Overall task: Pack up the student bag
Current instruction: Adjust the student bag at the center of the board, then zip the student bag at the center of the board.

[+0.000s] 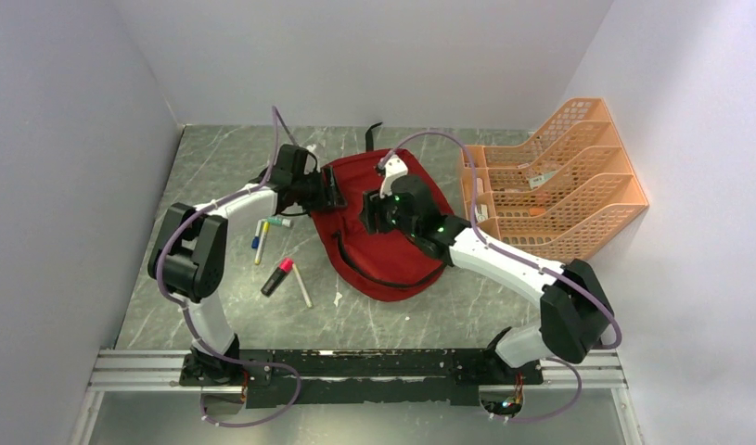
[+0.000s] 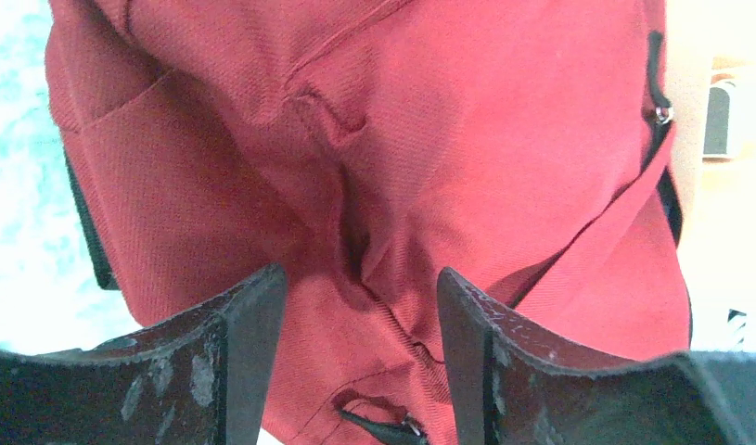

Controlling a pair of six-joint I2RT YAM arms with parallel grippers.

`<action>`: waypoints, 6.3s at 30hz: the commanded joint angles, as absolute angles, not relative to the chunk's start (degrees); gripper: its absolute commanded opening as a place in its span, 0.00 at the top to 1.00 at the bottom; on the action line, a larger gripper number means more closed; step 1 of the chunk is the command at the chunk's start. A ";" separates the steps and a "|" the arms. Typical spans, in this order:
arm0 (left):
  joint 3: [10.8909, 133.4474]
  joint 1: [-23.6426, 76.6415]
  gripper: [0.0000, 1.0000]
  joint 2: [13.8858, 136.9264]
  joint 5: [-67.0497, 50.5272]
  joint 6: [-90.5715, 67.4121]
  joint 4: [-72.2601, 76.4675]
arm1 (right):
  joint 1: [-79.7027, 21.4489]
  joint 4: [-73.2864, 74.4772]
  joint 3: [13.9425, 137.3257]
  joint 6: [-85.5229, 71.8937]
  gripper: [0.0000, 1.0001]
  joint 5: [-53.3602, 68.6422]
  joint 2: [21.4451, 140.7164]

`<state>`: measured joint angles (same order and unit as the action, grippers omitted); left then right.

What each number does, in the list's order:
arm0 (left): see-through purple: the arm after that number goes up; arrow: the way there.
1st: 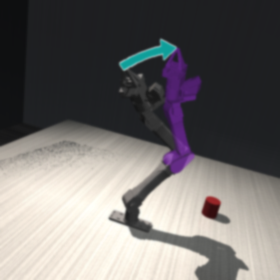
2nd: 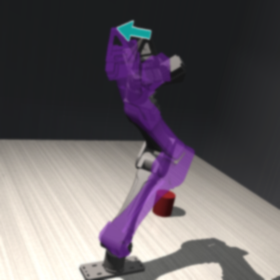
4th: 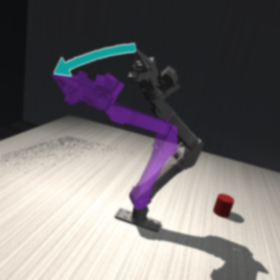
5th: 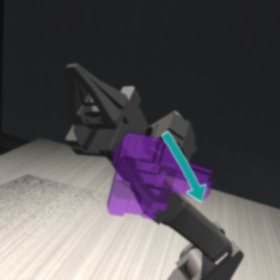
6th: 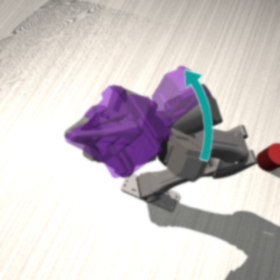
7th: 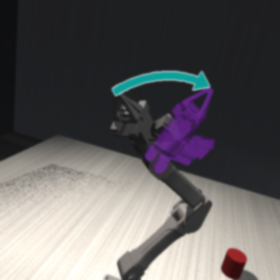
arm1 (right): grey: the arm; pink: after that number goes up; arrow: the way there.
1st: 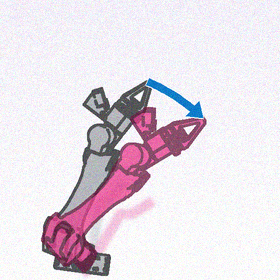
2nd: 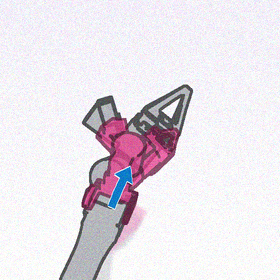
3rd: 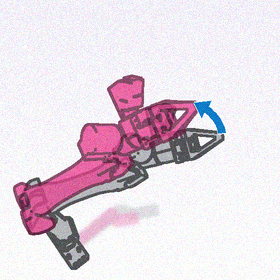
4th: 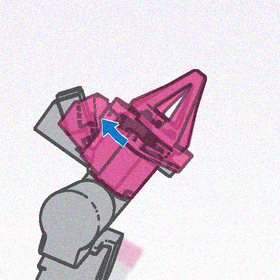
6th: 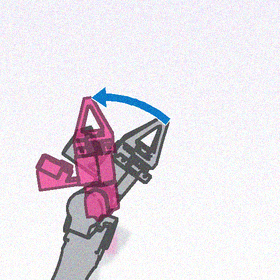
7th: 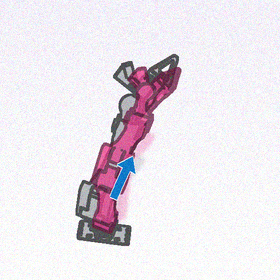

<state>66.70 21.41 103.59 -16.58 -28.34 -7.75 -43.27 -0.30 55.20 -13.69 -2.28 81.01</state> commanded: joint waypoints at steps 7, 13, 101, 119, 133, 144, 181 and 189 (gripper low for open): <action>67.67 21.09 0.32 107.23 -22.32 -30.57 -3.46 | -42.85 8.25 58.50 -17.40 0.41 -14.95 81.94; 69.11 21.18 0.72 108.43 -22.80 -29.42 -4.85 | -40.94 11.27 59.26 -20.80 0.39 -17.87 82.24; 103.28 36.97 0.38 119.65 -3.29 -22.38 -25.15 | -20.04 -13.62 41.85 -17.77 1.00 19.07 83.85; 121.84 42.91 0.38 132.23 -2.23 -21.01 -29.77 | -20.00 -20.21 34.39 -19.80 1.00 15.69 78.48; 123.31 42.92 0.41 134.45 -3.35 -21.64 -32.56 | -19.78 -26.75 31.20 -20.87 1.00 17.84 72.64; 125.54 43.84 0.43 135.23 -4.31 -21.45 -31.50 | -19.78 -27.36 31.48 -20.99 1.00 19.60 74.52; 135.40 41.67 0.95 147.08 -10.32 -23.92 -27.73 | -29.54 -16.45 30.89 -18.72 1.00 27.32 68.33; 136.11 41.29 0.95 147.65 -10.81 -24.17 -26.50 | -39.10 -23.06 30.70 -25.61 1.00 26.67 70.00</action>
